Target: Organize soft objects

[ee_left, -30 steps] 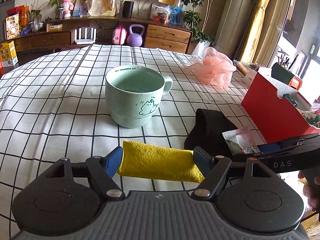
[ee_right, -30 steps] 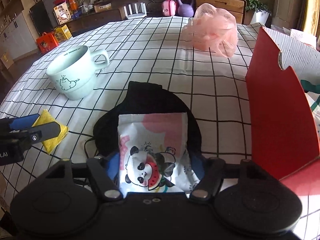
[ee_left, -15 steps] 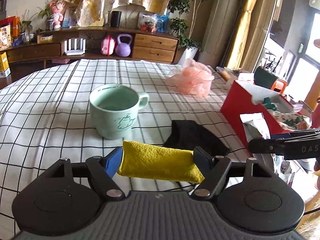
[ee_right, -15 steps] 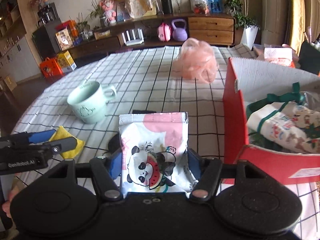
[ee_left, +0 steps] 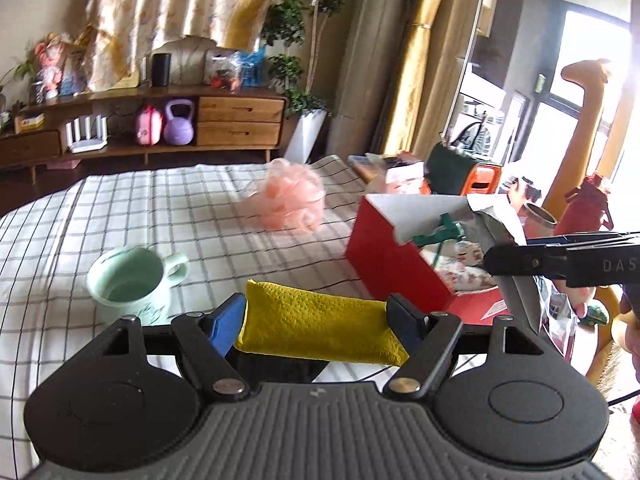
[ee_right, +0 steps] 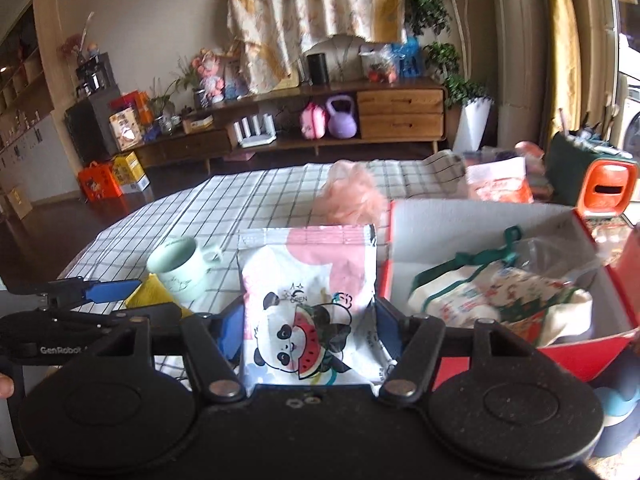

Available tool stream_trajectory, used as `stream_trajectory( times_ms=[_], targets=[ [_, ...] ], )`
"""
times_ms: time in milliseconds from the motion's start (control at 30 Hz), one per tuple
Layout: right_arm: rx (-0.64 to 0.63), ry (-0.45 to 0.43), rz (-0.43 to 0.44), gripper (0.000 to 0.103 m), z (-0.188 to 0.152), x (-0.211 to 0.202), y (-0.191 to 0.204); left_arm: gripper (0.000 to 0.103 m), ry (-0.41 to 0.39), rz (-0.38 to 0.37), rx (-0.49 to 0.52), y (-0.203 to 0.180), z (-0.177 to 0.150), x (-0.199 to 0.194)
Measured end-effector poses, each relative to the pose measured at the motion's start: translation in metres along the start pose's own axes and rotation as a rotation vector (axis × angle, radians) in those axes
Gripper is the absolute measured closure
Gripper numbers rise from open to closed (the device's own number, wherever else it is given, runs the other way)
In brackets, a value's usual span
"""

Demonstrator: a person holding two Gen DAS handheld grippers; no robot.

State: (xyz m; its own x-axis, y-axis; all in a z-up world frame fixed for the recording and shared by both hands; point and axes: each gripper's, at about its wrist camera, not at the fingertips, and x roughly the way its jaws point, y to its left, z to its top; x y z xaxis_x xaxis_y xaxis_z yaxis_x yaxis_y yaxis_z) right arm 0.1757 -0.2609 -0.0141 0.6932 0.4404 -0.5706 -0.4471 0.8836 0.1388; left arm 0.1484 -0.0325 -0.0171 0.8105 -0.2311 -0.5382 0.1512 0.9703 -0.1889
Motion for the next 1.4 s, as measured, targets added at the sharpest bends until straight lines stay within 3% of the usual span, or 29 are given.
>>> stream_trajectory(
  times_ms=[267, 300, 333, 433, 533, 667, 900, 1067, 1200, 1400],
  targets=[
    [0.056, -0.052, -0.098, 0.038, 0.019, -0.015, -0.056, 0.026, 0.005, -0.075, 0.069, -0.047, 0.031, 0.024],
    [0.061, -0.055, -0.108, 0.038, 0.021, -0.016, -0.062, 0.028, 0.005, -0.079, 0.081, -0.054, 0.034, 0.029],
    [0.063, -0.059, -0.118, 0.038, 0.022, -0.016, -0.068, 0.035, 0.003, -0.087, 0.095, -0.061, 0.037, 0.032],
    [0.079, -0.073, -0.158, 0.038, 0.024, -0.017, -0.090, 0.037, 0.009, -0.127, 0.132, -0.081, 0.047, 0.044],
    [0.103, -0.075, -0.187, 0.038, 0.024, -0.016, -0.111, 0.046, 0.046, -0.157, 0.167, -0.098, 0.053, 0.067],
    [0.139, -0.058, -0.213, 0.038, 0.021, -0.010, -0.135, 0.047, 0.089, -0.173, 0.163, -0.096, 0.053, 0.090],
    [0.169, -0.054, -0.208, 0.038, 0.014, -0.002, -0.157, 0.046, 0.219, -0.114, 0.110, -0.068, 0.012, 0.114],
    [0.173, -0.048, -0.191, 0.037, 0.010, 0.004, -0.159, 0.026, 0.290, -0.121, 0.140, -0.052, -0.015, 0.129],
    [0.176, -0.028, -0.186, 0.037, 0.008, 0.011, -0.163, 0.024, 0.326, -0.147, 0.158, -0.044, -0.028, 0.134],
    [0.176, -0.015, -0.181, 0.037, 0.008, 0.019, -0.162, 0.011, 0.316, -0.189, 0.316, -0.050, -0.035, 0.138]
  ],
)
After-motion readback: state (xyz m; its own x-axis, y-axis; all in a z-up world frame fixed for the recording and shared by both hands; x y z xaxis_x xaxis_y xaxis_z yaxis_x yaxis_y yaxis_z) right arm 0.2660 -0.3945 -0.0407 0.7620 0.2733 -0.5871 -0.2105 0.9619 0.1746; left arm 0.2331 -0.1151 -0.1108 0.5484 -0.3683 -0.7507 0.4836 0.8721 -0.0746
